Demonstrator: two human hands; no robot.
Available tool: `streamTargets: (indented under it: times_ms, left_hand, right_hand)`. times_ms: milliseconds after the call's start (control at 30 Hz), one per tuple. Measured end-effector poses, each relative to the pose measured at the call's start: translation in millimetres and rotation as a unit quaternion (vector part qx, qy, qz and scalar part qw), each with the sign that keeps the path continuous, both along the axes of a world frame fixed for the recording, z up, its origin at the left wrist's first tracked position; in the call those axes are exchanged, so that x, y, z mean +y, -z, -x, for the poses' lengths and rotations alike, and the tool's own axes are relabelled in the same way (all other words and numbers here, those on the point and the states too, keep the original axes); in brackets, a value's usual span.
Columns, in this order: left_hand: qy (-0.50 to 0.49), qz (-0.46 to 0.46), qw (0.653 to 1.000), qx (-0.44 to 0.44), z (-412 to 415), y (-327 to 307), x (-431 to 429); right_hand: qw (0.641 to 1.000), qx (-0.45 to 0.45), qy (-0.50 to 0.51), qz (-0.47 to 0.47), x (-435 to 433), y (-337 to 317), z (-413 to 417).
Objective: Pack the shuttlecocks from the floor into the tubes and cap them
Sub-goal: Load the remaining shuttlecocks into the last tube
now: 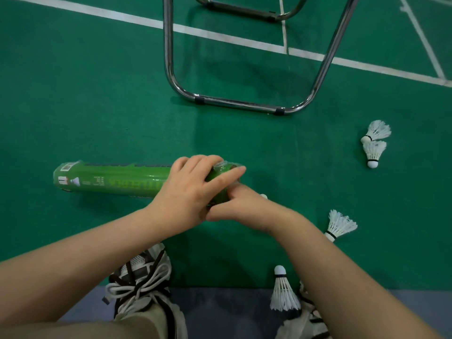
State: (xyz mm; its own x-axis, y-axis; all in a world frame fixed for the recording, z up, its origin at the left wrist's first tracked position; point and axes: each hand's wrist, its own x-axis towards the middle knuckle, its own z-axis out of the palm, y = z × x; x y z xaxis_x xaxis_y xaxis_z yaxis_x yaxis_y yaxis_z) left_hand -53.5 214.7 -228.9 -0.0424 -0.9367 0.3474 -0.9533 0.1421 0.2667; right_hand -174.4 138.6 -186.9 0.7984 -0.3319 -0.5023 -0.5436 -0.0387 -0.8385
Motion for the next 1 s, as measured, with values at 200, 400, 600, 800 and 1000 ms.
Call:
streamTargets:
  times_ms: [200,400,600,800,1000]
  left_hand:
    - [-0.009,-0.015,1.000,-0.024,3.0,1.6,-6.6]
    - [-0.050,-0.012,0.999,-0.011,12.5,1.5,-17.5]
    - [-0.043,-0.045,0.998,-0.015,18.5,5.2,-17.0]
    - [-0.043,-0.071,0.997,0.000,21.9,10.0,-19.5]
    - [-0.034,-0.072,0.997,-0.007,25.0,13.4,-24.4]
  right_hand:
    - [0.998,-0.025,0.054,-0.022,-6.4,19.1,-1.8]
    - [0.931,-0.225,0.286,0.023,-2.6,18.9,23.6]
    - [0.777,-0.049,0.624,0.061,-17.7,42.3,63.1]
    - [0.849,0.087,0.518,0.052,9.8,86.8,87.4]
    - [0.849,0.111,0.516,0.015,26.0,105.8,84.3]
